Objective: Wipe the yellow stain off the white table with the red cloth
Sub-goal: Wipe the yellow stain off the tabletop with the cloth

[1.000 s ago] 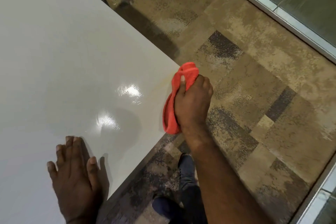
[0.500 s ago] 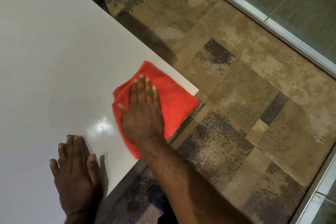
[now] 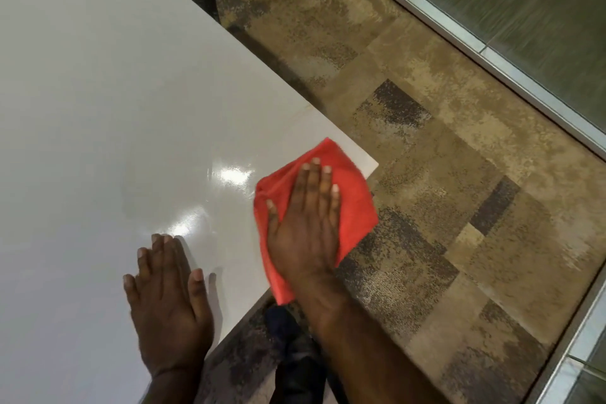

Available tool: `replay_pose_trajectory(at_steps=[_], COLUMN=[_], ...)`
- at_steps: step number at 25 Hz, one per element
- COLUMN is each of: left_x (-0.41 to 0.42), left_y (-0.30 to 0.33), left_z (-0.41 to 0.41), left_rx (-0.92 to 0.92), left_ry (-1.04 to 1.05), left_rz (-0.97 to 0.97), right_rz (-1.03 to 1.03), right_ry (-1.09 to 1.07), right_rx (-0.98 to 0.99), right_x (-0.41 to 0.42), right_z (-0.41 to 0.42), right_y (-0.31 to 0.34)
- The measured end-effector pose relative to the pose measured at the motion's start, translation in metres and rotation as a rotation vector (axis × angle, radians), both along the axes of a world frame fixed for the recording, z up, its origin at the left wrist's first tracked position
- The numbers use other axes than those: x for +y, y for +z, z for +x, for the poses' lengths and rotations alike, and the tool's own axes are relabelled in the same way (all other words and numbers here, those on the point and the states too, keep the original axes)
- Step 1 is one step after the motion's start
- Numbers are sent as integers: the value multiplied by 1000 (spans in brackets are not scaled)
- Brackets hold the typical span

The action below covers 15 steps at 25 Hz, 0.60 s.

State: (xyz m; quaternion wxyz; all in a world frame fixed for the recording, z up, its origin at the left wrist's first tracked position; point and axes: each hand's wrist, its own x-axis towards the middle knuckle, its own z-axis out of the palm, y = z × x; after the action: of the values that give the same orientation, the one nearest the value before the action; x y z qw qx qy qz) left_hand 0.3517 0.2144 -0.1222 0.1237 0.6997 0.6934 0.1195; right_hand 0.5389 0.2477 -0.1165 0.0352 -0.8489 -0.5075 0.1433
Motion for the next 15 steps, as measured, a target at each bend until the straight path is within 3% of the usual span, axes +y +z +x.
replay_pose_trajectory(at_steps=[4, 9, 15], left_x=[0, 0, 0], left_y=[5, 8, 11], left_z=[-1, 0, -1], left_rx=[-33, -55, -24], left_ry=[-18, -39, -60], left_rz=[-26, -39, -85], right_rz=[21, 124, 124], right_ry=[-186, -106, -101], right_rx=[13, 61, 283], right_x=[31, 77, 157], right_z=[48, 82, 80], right_y=[-1, 4, 14])
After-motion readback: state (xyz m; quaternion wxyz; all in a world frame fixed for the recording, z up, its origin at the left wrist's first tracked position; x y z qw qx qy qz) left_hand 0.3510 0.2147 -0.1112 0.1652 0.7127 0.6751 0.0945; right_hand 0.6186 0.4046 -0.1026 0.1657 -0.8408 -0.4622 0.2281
